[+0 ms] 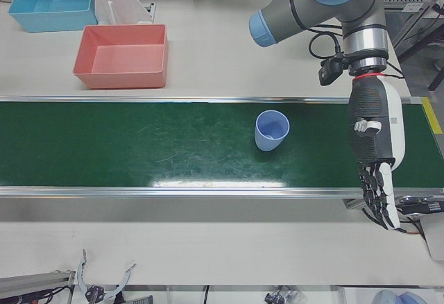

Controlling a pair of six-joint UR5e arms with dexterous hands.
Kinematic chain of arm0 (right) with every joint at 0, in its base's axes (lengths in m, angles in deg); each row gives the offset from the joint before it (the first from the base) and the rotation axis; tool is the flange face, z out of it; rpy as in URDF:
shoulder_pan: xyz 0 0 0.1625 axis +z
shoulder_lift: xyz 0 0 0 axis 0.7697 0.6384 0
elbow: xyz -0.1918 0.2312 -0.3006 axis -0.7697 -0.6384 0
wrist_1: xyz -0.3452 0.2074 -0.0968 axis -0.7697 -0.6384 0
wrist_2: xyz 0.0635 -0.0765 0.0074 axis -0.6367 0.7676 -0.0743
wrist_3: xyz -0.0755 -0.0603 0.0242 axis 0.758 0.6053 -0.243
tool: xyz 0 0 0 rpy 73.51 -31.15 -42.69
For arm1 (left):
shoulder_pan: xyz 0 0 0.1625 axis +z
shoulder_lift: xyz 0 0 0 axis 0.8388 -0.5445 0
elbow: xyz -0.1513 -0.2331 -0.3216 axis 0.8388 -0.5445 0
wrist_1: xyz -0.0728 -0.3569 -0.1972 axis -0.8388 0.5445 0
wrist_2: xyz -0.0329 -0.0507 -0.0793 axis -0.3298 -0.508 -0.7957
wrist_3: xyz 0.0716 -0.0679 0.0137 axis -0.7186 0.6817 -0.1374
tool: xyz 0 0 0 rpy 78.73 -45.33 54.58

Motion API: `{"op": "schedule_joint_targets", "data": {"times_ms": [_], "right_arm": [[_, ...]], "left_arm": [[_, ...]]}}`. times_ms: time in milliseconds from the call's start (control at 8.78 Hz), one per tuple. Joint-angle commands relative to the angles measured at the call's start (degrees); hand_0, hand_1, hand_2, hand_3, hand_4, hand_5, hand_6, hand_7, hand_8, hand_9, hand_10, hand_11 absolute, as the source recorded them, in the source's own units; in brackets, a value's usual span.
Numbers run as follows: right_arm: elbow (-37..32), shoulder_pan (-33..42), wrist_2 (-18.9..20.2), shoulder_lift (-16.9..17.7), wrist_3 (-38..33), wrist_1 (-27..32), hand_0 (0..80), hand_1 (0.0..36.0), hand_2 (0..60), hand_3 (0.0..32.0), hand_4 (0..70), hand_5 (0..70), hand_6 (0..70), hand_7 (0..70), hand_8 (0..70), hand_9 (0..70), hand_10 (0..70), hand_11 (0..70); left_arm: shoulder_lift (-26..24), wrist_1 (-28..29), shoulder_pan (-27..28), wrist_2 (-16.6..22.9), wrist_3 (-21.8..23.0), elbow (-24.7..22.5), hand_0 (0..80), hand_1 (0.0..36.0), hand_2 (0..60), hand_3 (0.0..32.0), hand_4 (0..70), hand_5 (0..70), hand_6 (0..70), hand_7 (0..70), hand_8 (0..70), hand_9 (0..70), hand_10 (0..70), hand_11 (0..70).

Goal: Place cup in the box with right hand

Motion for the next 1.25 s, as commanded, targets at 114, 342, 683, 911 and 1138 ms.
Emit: {"op": "schedule_joint_targets", "data": {"times_ms": [114,342,683,911,1138], "right_arm": [[0.0,0.0,0.0,0.0,0.0,-0.1,57.5,22.1,15.2,0.0,54.4,8.3,13.9,48.7,19.1,30.1,22.7,34.1],[0.0,0.0,0.0,0.0,0.0,-0.1,54.8,17.8,8.3,0.0,56.5,7.2,13.9,49.7,19.1,30.5,22.8,33.9],[0.0,0.0,0.0,0.0,0.1,-0.1,52.2,13.7,2.6,0.0,58.4,6.0,13.7,50.5,18.7,30.4,22.4,32.9],[0.0,0.0,0.0,0.0,0.1,0.0,53.7,19.0,17.8,0.0,58.3,7.0,13.9,50.1,19.0,30.5,22.4,33.2],[0.0,0.0,0.0,0.0,0.0,0.0,51.8,12.8,1.4,0.0,59.4,5.7,13.7,50.5,18.6,30.4,22.2,32.5]], "left_arm": [[-0.1,0.0,0.1,0.0,0.0,0.0,0.0,0.0,0.0,0.0,0.0,0.0,0.0,0.0,0.0,0.0,0.0,0.0],[0.0,0.0,0.0,0.0,0.0,0.0,0.0,0.0,0.0,0.0,0.0,0.0,0.0,0.0,0.0,0.0,0.0,0.0],[0.0,0.0,0.0,0.0,0.0,0.0,0.0,0.0,0.0,0.0,0.0,0.0,0.0,0.0,0.0,0.0,0.0,0.0],[0.0,0.0,0.1,0.0,0.0,0.0,0.0,0.0,0.0,0.0,0.0,0.0,0.0,0.0,0.0,0.0,0.0,0.0],[0.0,0.0,0.0,0.0,0.0,0.0,0.0,0.0,0.0,0.0,0.0,0.0,0.0,0.0,0.0,0.0,0.0,0.0]]}}
